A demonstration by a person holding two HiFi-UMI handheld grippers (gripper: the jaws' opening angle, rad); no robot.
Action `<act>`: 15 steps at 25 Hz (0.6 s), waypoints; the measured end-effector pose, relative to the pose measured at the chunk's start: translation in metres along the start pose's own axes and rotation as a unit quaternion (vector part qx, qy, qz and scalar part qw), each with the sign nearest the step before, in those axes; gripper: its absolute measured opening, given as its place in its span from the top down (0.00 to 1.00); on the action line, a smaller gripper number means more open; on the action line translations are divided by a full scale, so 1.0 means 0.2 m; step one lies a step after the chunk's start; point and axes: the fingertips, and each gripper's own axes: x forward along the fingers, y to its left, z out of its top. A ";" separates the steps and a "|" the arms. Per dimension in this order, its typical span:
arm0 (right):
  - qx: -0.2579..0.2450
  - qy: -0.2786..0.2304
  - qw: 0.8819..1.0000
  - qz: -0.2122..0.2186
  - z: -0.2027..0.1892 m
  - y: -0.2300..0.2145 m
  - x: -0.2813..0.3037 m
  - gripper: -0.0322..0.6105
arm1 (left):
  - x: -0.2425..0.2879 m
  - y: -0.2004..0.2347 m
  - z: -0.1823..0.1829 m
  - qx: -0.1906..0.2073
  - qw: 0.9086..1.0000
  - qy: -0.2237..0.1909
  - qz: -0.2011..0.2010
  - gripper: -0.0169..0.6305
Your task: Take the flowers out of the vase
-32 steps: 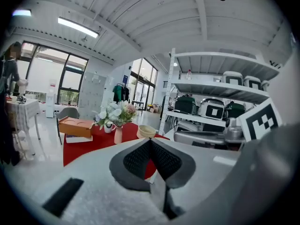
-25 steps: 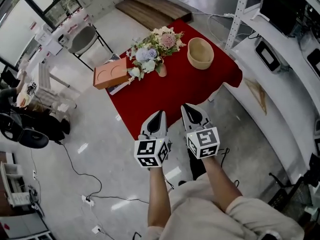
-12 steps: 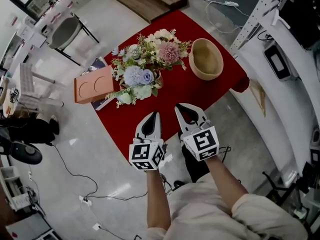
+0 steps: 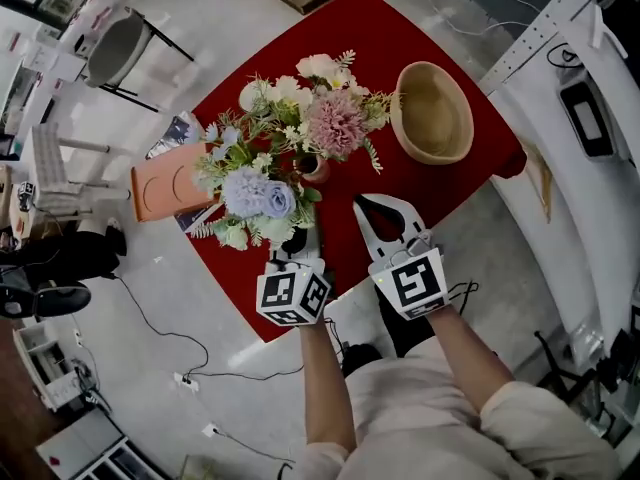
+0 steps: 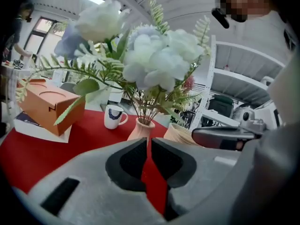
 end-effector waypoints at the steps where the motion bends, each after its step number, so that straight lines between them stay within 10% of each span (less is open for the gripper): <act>1: 0.009 0.001 1.000 0.005 -0.01 -0.01 0.00 0.94 | 0.02 0.01 0.00 0.003 1.000 -0.001 0.004 0.93; 15: 0.066 0.058 0.992 0.092 -0.08 -0.03 0.22 0.94 | 0.18 0.07 0.11 0.033 0.999 -0.011 0.016 0.71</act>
